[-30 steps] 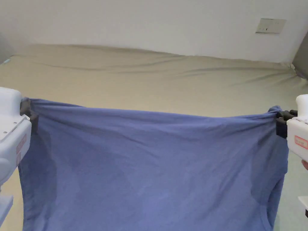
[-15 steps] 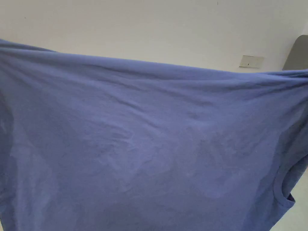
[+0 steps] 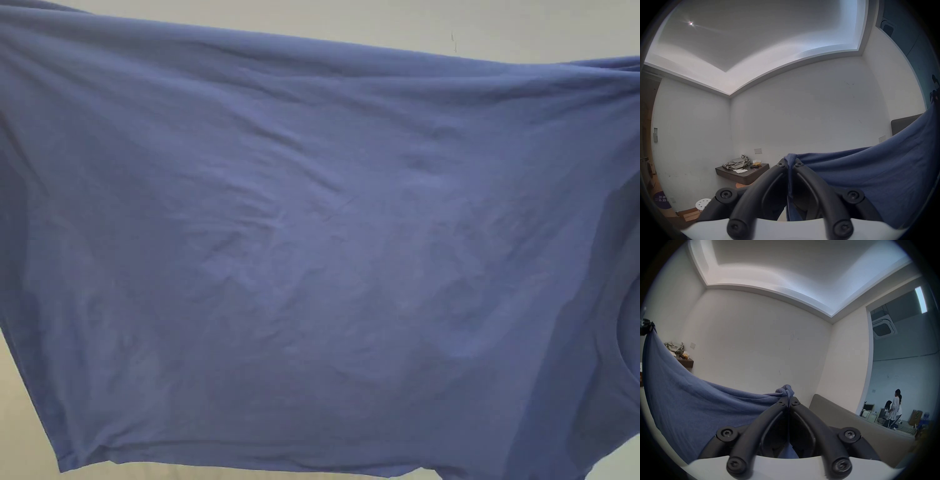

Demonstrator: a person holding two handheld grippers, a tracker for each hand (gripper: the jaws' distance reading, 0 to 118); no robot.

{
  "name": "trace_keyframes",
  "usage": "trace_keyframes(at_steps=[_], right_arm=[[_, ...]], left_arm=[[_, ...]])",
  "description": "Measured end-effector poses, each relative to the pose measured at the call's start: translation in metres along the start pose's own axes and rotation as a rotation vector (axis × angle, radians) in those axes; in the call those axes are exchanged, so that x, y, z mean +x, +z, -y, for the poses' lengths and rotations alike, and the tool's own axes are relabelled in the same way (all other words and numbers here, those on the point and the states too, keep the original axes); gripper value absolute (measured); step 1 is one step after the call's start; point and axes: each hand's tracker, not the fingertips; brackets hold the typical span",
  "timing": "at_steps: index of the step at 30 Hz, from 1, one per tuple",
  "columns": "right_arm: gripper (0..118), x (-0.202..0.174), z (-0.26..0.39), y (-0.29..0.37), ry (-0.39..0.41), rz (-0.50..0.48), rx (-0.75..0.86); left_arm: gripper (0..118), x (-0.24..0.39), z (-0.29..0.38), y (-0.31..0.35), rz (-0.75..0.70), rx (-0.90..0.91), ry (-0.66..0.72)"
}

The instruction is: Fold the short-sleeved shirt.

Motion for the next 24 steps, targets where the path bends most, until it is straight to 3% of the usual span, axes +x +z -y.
trace_keyframes(at_steps=[8,13,17,24], right_arm=[[2,-0.01,-0.005,-0.099,-0.012,0.008,-0.016],[2,-0.019,-0.013,-0.155,0.047,0.021,-0.01],[2,-0.02,-0.02,-0.204,0.017,0.052,0.004],[2,-0.038,-0.014,-0.254,0.037,0.075,0.002]], left_arm=[[0,0.018,-0.014,-0.085,0.015,-0.054,-0.001],[0,0.031,-0.02,-0.136,0.014,-0.079,0.0],[0,0.045,-0.025,-0.165,0.022,-0.077,0.01],[0,0.07,-0.016,-0.229,0.025,-0.108,0.003]])
